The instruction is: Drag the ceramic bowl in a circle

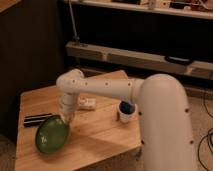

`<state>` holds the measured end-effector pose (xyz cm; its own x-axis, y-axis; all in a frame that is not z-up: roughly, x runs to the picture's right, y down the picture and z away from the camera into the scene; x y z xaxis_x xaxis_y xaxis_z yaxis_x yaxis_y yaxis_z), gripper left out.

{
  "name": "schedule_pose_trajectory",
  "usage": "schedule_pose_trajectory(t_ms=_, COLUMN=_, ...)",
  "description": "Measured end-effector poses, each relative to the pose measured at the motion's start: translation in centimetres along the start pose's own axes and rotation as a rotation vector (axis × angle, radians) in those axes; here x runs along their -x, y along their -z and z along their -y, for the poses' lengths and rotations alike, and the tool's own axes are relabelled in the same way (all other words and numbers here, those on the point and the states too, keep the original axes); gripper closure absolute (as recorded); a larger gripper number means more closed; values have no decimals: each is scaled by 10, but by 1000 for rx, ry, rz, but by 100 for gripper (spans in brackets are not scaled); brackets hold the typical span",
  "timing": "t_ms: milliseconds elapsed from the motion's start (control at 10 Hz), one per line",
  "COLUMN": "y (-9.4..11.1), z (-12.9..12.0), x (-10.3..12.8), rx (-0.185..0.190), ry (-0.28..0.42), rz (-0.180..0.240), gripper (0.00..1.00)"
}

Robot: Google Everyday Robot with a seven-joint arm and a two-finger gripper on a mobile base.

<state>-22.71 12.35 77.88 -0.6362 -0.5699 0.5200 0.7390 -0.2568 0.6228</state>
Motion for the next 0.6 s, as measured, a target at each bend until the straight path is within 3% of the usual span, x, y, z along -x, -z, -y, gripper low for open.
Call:
schedule_pose_trajectory(t_ms=100, y=12, z=-16, x=-22, rx=9, ry=-24, rz=8, gripper=100)
schedule_pose_trajectory(t_ms=300, y=21, z=-41, x=-42, rx=9, ry=-66, rz=6, gripper=100)
schedule_pose_trajectory(t_ms=600, y=26, z=-68, x=-28, rx=-2, ry=-140, rz=-7, gripper=100)
